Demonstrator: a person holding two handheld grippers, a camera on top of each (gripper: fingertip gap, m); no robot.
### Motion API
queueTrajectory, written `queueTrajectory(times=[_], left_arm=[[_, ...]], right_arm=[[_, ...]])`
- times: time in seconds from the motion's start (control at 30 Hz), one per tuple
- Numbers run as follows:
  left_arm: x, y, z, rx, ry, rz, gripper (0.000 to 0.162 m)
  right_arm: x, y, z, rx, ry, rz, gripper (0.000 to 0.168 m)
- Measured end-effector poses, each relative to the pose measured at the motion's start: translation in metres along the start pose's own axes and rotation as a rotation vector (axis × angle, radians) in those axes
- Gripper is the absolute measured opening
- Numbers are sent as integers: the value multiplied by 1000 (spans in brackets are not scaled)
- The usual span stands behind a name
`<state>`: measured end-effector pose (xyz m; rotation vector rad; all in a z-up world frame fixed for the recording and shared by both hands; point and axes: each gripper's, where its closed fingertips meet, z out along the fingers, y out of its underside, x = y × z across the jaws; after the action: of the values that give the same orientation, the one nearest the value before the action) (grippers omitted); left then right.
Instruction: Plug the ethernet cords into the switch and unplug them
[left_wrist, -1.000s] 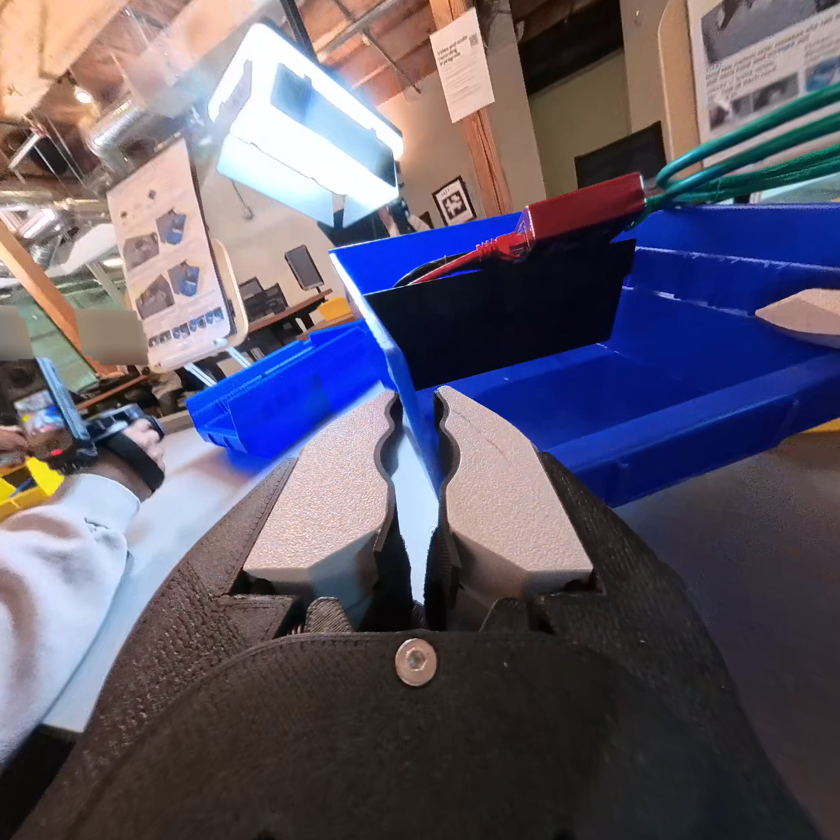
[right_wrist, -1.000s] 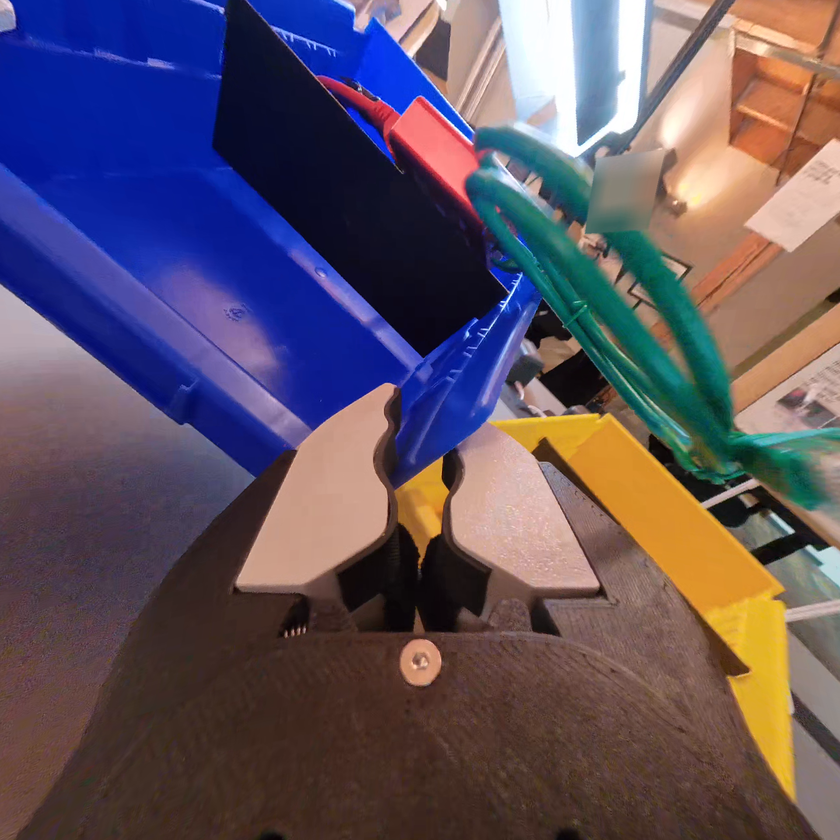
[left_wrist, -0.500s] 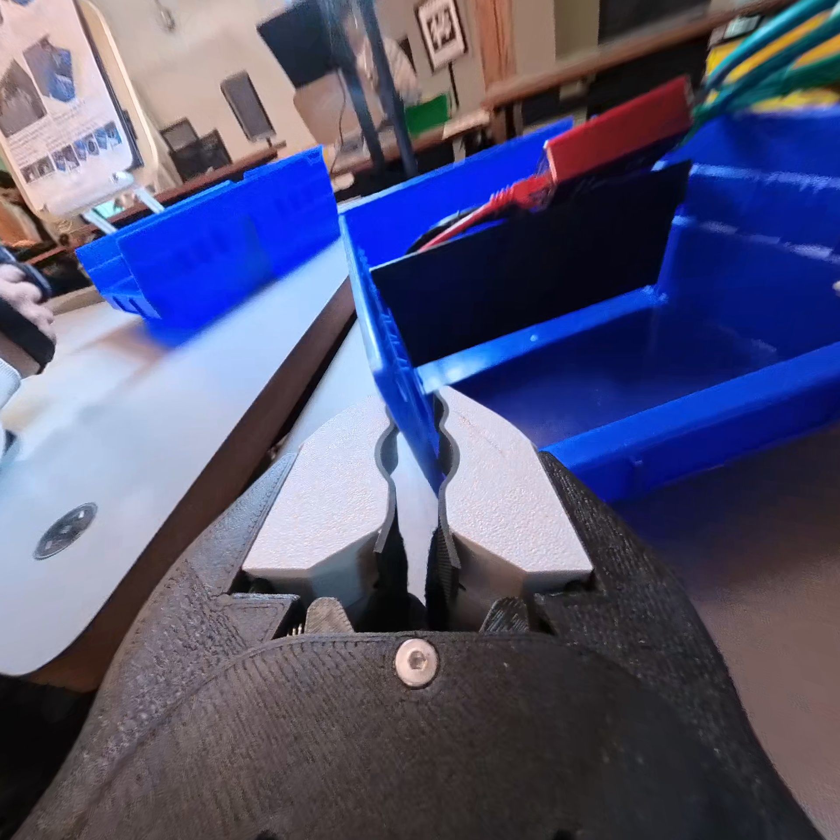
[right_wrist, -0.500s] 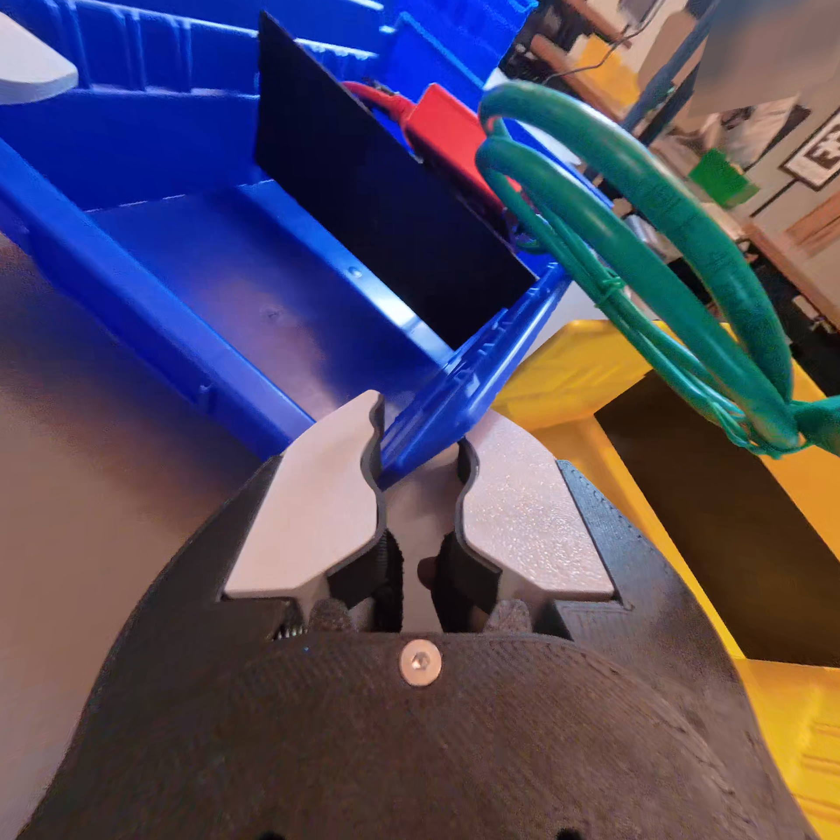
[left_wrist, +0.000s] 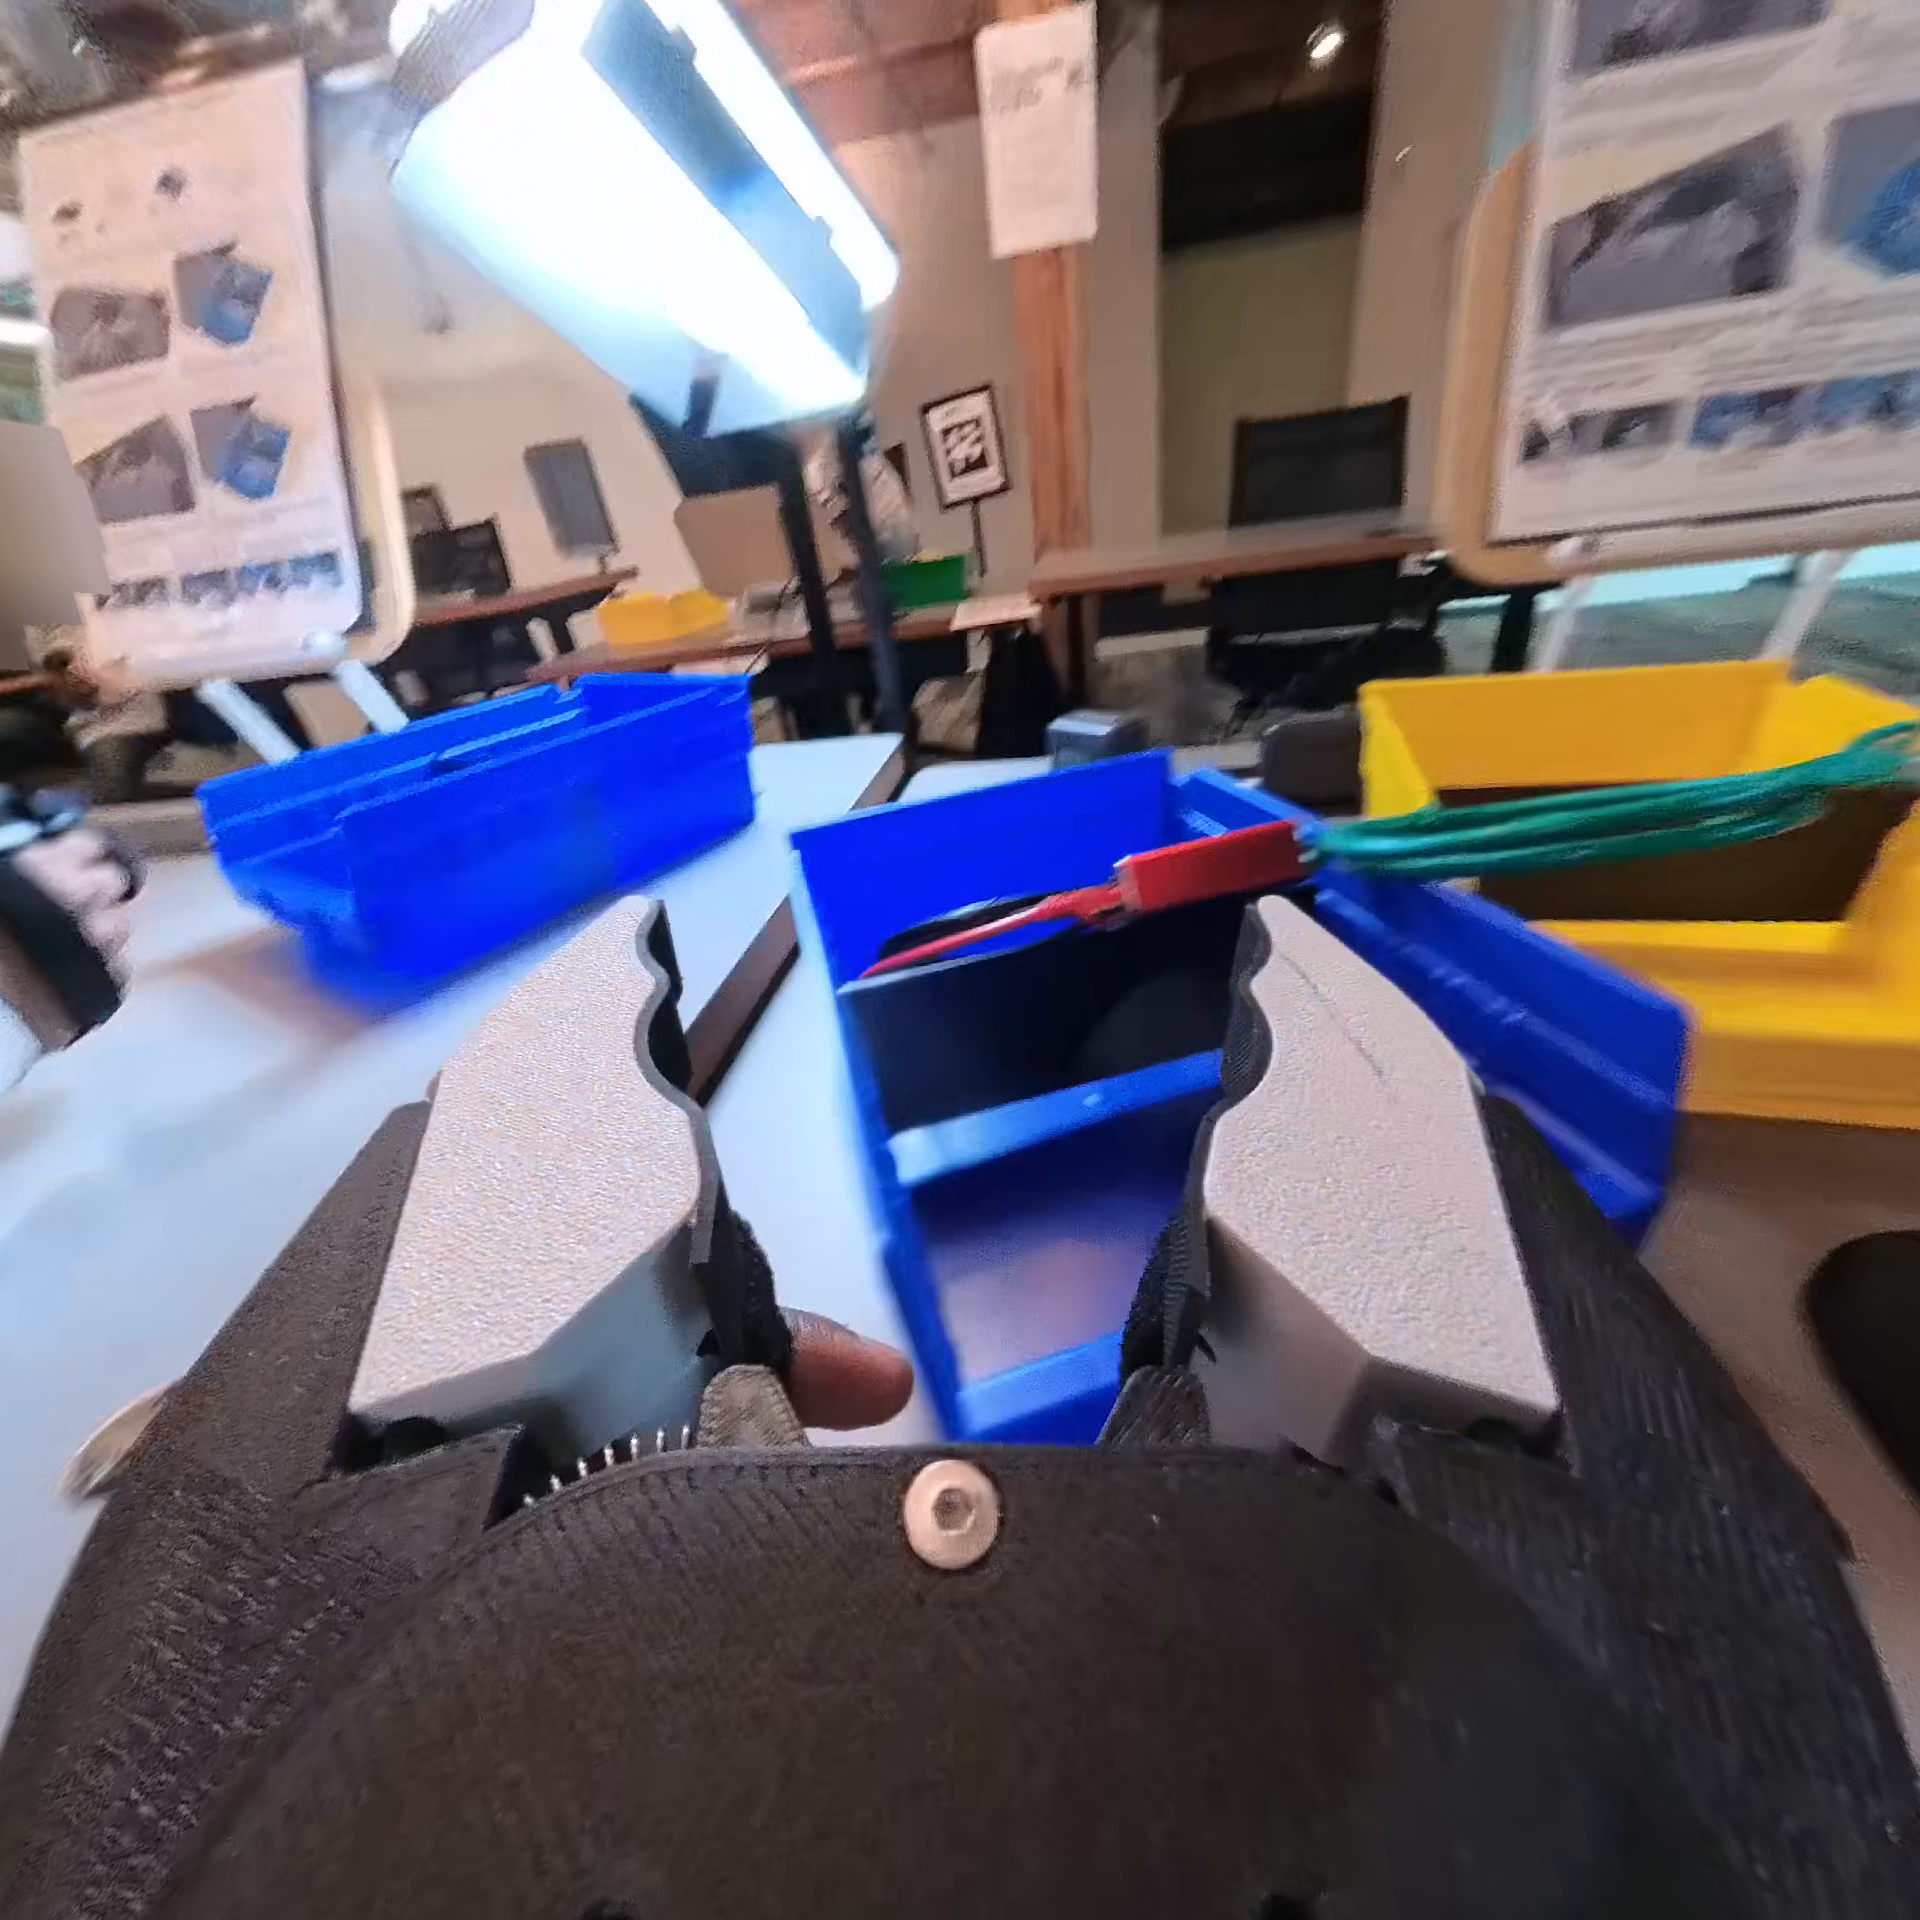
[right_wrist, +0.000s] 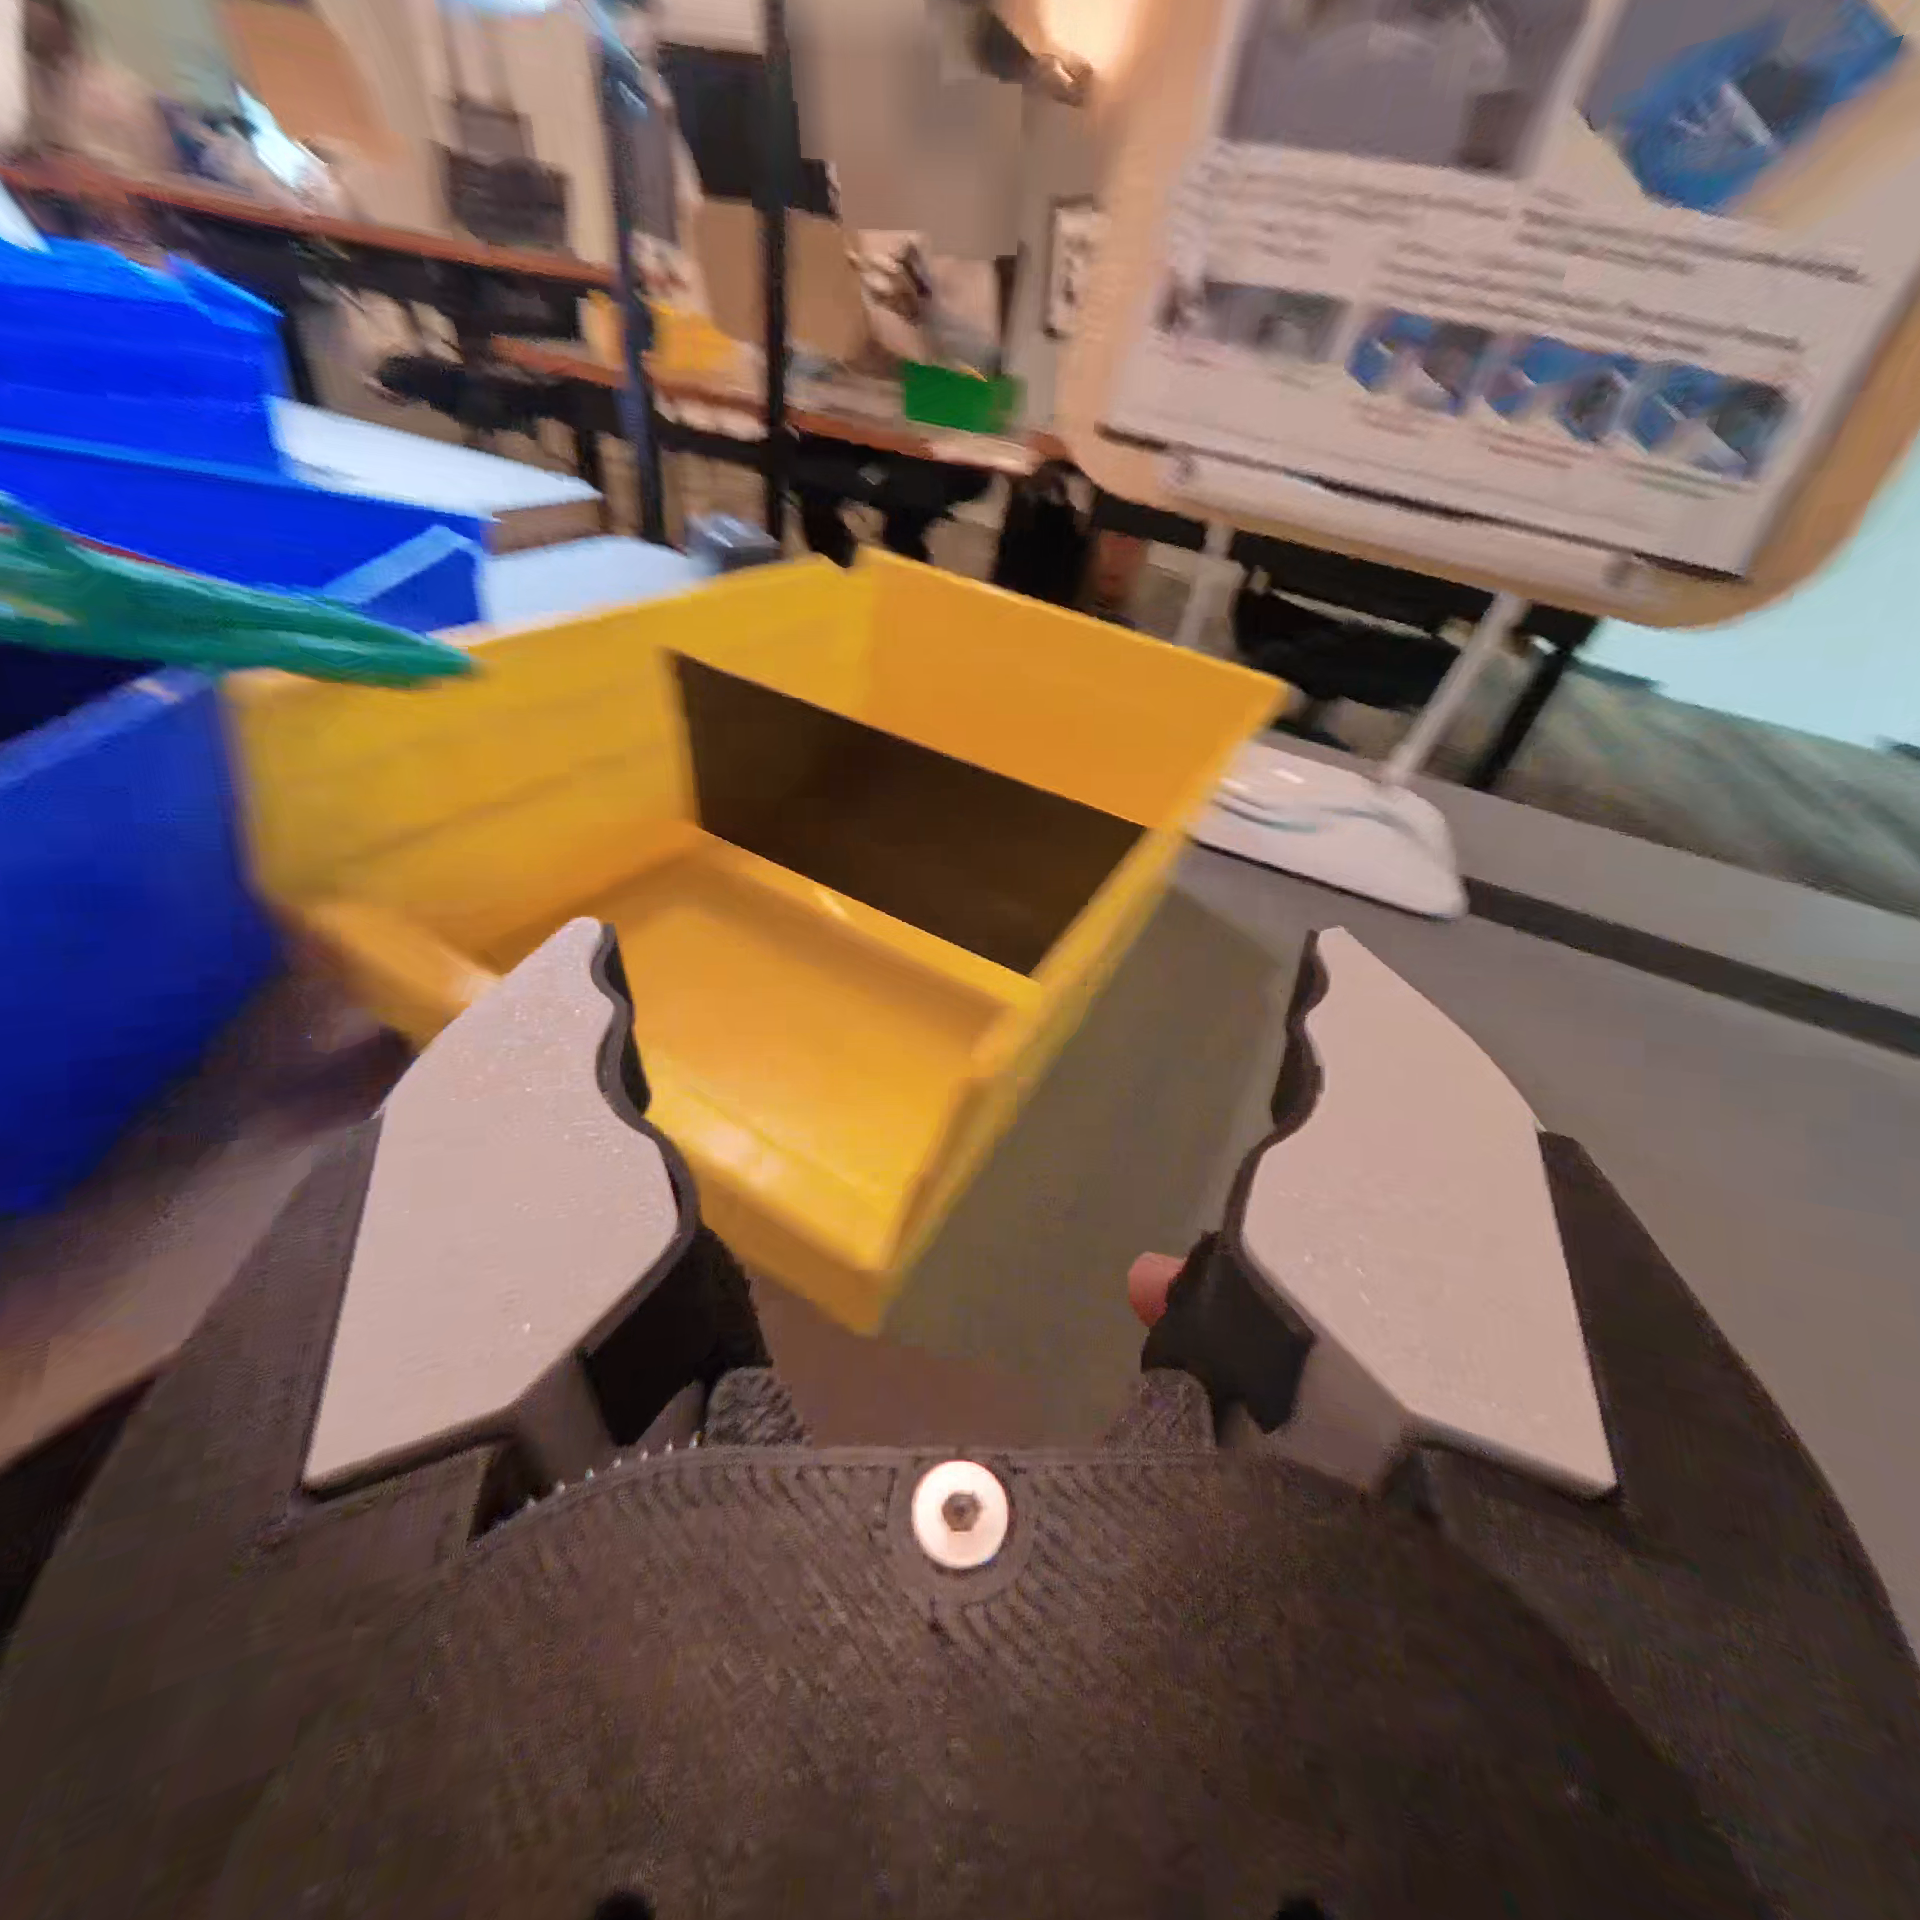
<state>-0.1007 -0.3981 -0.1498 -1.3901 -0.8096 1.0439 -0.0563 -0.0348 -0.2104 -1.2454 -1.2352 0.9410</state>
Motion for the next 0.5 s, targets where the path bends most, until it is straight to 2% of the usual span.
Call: queueTrajectory(times=[0.07,0.1,0.17,0.2,0.23,0.33,0.5], left_arm=[[33,-16,4,47,85,-1,96],[54,-22,7,60,142,-9,94],[99,-28,11,59,273,-35,91],[123,-28,11,47,341,-42,90],[147,-27,11,27,408,-35,88],[205,-11,13,-56,543,52,78],[250,42,35,-277,556,39,73]], right_arm=[[19,26,11,-132,15,-1,111],[20,40,15,-208,-12,11,101],[20,53,19,-272,-69,11,66],[19,55,17,-285,-91,9,33],[25,57,16,-303,-69,-16,18],[46,63,6,-346,-31,-68,12],[80,71,-19,-386,-17,-10,8]])
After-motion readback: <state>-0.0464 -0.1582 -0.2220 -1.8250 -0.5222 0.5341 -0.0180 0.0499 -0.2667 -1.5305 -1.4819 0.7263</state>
